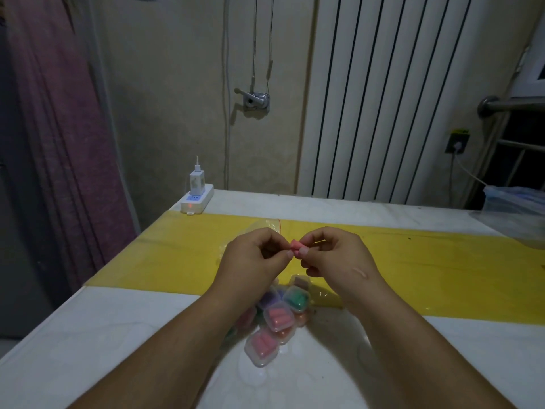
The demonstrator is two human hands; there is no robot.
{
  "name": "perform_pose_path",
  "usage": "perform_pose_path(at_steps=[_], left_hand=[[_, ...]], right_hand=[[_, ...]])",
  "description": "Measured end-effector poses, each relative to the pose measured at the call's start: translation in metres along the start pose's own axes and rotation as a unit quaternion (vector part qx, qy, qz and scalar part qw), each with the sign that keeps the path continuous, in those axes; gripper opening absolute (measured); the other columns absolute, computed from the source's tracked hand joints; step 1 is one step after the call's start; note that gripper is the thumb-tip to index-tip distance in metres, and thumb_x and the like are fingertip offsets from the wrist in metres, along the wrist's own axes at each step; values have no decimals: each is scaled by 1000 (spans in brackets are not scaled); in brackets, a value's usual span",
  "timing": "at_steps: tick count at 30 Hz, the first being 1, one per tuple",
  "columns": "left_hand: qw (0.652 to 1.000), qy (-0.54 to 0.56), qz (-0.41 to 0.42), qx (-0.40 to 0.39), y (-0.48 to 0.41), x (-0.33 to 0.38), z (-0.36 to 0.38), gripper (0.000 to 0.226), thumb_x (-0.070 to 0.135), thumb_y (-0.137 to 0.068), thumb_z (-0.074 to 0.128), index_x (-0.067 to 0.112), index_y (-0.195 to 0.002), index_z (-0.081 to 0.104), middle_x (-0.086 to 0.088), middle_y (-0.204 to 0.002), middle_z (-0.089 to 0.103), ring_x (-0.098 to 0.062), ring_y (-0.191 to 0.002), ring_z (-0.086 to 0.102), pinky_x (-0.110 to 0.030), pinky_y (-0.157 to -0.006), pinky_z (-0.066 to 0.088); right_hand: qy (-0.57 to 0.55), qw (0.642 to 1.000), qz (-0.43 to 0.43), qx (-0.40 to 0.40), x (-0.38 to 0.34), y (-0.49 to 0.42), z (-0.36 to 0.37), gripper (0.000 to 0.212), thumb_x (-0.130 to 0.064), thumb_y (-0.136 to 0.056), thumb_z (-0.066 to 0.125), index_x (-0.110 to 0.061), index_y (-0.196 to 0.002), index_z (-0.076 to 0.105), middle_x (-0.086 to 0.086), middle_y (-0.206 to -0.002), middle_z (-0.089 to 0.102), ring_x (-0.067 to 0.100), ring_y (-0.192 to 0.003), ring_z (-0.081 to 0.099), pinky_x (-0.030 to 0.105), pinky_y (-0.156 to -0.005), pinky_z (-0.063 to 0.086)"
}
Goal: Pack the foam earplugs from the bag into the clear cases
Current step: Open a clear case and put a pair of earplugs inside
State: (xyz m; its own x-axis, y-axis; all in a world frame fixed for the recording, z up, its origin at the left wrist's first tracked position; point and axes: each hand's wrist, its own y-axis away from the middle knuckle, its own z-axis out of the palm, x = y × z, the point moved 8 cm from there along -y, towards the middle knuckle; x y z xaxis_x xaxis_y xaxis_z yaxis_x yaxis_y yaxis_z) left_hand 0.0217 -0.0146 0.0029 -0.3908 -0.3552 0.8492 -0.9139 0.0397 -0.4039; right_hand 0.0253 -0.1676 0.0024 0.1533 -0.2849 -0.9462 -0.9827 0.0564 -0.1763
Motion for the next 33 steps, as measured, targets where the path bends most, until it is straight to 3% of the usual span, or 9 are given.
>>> perform_pose_path(at_steps=[4, 8, 11, 14, 19, 22, 26, 31, 33], left_hand=[[999, -29, 13, -25, 5, 5, 10, 15, 15, -83, 70, 30, -84, 72, 18, -77, 65, -4, -72, 57, -28, -67, 53], [976, -171, 108, -86, 12, 21, 28, 14, 23, -83, 65, 35, -89, 69, 18, -87, 63, -2, -84, 53, -22, -71, 43], [919, -309, 208, -130, 20, 35, 49, 21, 37, -90, 54, 32, -104, 68, 12, -99, 66, -10, -97, 51, -30, -84, 42], [828, -408, 341, -180, 39, 48, 77, 33, 45, -92, 39, 31, -109, 64, 10, -98, 66, -18, -92, 55, -36, -78, 46], [768, -425, 382, -289, 62, 31, 107, 37, 40, -99, 38, 42, -135, 42, 11, -127, 58, -18, -115, 52, -39, -86, 45], [767, -425, 358, -319, 60, 28, 109, 41, 38, -100, 28, 45, -140, 37, 11, -137, 53, -18, -122, 47, -41, -94, 41], [768, -422, 369, -310, 62, 34, 111, 26, 38, -91, 33, 36, -109, 52, 4, -95, 59, -27, -89, 56, -40, -78, 47], [763, -420, 418, -258, 64, 49, 104, 13, 33, -81, 48, 28, -92, 54, 6, -80, 57, -20, -75, 55, -35, -75, 48], [792, -389, 403, -243, 59, 55, 94, 21, 36, -78, 60, 30, -98, 58, 9, -87, 58, -16, -79, 56, -32, -72, 46]], right_hand=[[86, 996, -18, 3, -2, -5, -20, 11, -14, -80, 78, -14, -77, 67, 9, -75, 74, 25, -68, 66, 47, -74, 59], [137, 990, -22, 15, -3, -8, -38, 13, -19, -77, 81, -17, -76, 68, 4, -76, 75, 30, -77, 71, 52, -76, 58], [145, 989, -23, 33, -3, -10, -49, 14, -16, -77, 80, -15, -74, 67, 4, -74, 75, 32, -78, 71, 53, -75, 57], [153, 987, -16, 45, 0, -12, -53, 13, -11, -78, 78, -15, -74, 66, 1, -73, 75, 31, -76, 71, 52, -75, 57], [160, 986, 1, 48, 7, -14, -51, 16, -10, -81, 76, -19, -75, 64, -4, -74, 71, 23, -76, 70, 47, -77, 59], [150, 988, 1, 45, 8, -15, -49, 12, -8, -83, 73, -17, -80, 65, -8, -71, 68, 11, -68, 68, 38, -74, 60], [128, 991, -6, 36, 8, -15, -45, 6, -3, -87, 67, -9, -87, 65, -11, -65, 65, -13, -46, 57, 25, -63, 51], [119, 991, -9, 52, 7, -13, -44, 7, -7, -87, 68, -12, -84, 64, -9, -65, 68, -9, -55, 63, 28, -65, 53], [94, 993, -10, 73, 6, -13, -47, 8, -10, -87, 69, -13, -83, 62, -4, -67, 72, 6, -67, 70, 39, -71, 59]])
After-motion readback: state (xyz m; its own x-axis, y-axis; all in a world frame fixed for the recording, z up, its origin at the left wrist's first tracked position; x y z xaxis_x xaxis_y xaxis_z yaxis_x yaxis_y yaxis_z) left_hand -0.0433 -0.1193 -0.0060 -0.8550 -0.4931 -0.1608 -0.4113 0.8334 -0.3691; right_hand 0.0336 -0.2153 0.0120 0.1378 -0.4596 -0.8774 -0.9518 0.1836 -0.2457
